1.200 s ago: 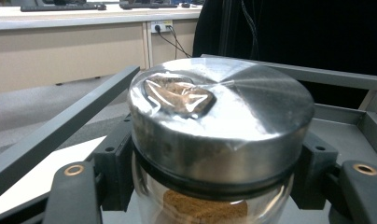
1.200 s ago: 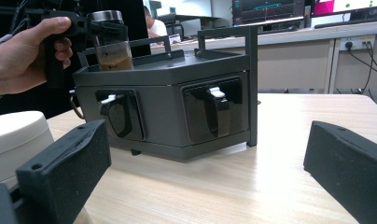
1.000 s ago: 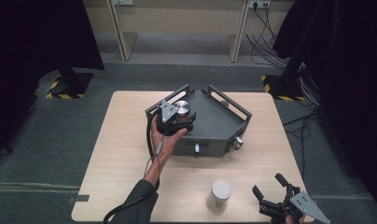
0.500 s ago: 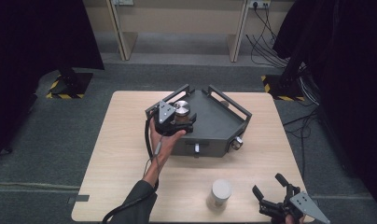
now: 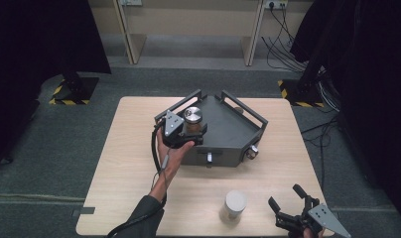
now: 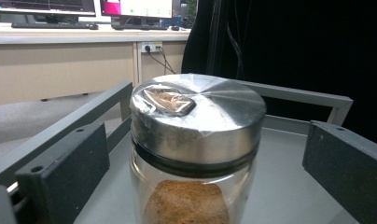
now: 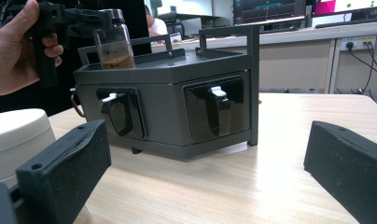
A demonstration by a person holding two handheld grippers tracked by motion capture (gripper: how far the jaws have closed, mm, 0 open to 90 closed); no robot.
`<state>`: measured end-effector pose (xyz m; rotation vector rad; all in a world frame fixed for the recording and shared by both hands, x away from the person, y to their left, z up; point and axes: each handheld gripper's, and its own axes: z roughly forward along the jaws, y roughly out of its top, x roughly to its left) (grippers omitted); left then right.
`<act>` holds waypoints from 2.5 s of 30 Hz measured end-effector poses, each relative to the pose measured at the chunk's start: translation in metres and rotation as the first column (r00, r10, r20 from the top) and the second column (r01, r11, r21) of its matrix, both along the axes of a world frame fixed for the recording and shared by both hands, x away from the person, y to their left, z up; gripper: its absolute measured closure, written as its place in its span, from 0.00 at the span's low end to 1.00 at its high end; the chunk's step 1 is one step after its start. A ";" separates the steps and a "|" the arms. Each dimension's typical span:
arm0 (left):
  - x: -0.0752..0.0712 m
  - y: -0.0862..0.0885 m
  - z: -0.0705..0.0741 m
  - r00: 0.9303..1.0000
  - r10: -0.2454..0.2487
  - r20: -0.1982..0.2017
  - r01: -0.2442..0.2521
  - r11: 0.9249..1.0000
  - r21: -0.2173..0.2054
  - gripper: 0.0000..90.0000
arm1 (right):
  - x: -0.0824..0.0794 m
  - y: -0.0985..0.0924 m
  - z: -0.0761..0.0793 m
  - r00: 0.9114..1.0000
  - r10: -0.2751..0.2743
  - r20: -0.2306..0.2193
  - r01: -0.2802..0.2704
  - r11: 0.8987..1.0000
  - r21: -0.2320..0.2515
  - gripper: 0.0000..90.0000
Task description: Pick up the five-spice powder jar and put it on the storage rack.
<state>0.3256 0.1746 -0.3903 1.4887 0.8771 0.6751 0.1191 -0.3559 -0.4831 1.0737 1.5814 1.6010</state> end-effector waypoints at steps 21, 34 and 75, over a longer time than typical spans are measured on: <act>-0.029 0.015 -0.009 0.998 -0.047 0.044 0.048 0.999 -0.016 0.00 | 0.000 0.000 0.000 1.000 -0.002 0.001 0.002 1.000 -0.005 0.01; -0.061 0.035 -0.025 0.993 -0.091 0.082 0.095 0.994 -0.054 0.00 | -0.001 0.001 0.000 1.000 -0.003 0.002 0.003 1.000 -0.006 0.01; -0.121 0.092 -0.085 0.986 -0.139 0.090 0.141 0.990 -0.013 0.00 | -0.002 0.003 0.001 1.000 -0.009 0.002 0.009 1.000 -0.018 0.01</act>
